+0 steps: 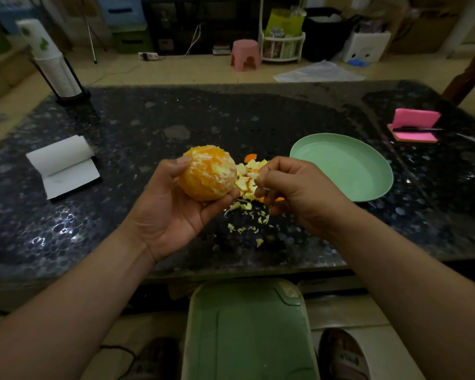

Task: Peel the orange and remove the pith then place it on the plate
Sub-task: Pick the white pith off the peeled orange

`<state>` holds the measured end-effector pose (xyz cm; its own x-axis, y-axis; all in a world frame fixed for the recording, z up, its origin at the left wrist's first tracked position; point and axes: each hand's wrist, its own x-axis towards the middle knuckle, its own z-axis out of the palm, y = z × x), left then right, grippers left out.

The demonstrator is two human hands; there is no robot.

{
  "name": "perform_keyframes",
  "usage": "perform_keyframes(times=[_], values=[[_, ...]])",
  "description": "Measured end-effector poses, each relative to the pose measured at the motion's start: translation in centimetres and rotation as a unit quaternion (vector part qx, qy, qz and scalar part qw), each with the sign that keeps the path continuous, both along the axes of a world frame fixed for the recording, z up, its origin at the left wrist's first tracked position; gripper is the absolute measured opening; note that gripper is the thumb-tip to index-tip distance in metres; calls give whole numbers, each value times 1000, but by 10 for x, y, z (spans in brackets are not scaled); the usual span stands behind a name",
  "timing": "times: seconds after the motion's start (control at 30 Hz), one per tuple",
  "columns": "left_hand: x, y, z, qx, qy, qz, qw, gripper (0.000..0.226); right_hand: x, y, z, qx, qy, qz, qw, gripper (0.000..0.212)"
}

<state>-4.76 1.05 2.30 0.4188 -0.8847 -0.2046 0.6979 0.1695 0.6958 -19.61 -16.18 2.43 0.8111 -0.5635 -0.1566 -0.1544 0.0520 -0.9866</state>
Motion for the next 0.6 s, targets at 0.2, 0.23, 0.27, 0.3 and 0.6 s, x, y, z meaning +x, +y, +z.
perform_keyframes(times=[0.2,0.23,0.27,0.3,0.6], values=[[3,1,0,13,12,23,1000,58,6,-8,-16,-77,67,-25,994,9],[4,1,-2,15,10,23,1000,60,7,-10,-21,-137,100,-26,985,7],[5,1,-4,17,6,22,1000,61,9,-10,-25,-217,140,-19,966,3],[6,1,-5,18,3,23,1000,62,10,-10,-30,-295,179,-8,938,7],[7,0,-9,26,-6,18,999,62,15,5,-23,-444,181,-29,877,3]])
